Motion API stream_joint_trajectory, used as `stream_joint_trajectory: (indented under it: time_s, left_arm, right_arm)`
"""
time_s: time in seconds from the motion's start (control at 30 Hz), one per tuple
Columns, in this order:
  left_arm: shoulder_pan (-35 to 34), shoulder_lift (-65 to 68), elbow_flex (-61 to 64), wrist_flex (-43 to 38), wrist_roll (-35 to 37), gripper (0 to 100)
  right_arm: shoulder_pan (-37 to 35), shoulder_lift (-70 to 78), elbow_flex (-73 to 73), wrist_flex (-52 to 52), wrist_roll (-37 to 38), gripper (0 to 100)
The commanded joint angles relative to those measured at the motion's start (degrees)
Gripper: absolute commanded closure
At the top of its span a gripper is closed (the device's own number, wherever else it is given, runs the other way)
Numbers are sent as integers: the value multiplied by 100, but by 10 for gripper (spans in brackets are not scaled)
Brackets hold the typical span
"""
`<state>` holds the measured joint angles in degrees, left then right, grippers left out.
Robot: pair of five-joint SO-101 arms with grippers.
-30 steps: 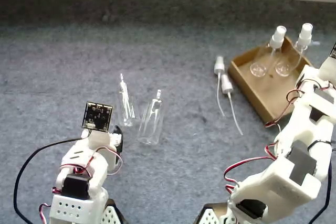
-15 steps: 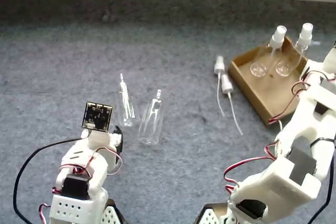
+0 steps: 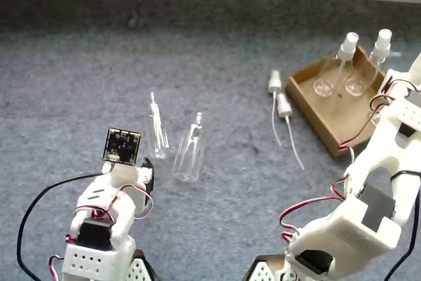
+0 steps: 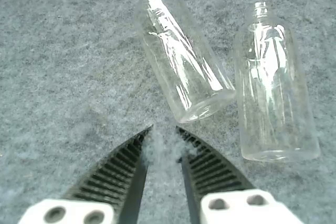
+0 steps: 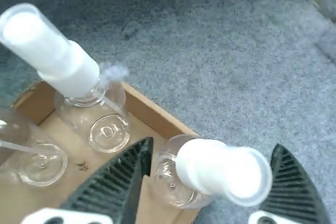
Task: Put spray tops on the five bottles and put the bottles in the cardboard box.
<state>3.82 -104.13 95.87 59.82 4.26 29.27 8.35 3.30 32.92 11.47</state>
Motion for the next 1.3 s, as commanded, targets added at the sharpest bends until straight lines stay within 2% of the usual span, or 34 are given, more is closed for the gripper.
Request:
stream_joint_trajectory:
  time_s: [0.0, 0.1, 0.8, 1.03, 1.27]
  left_arm:
    - [-75, -75, 119, -97, -62, 958]
    - [-75, -75, 119, -97, -62, 958]
    - [-75, -75, 119, -97, -62, 958]
    - [-75, -75, 119, -97, -62, 958]
    - [-75, -75, 119, -97, -62, 958]
  right_arm:
    - [-198, -259, -365, 13, -44, 689]
    - [-242, -268, -374, 13, -281, 689]
    - [-66, -303, -690, 40, -273, 689]
    - [-57, -268, -1490, 804, -299, 689]
    - [-57, -286, -1868, 980, -299, 690]
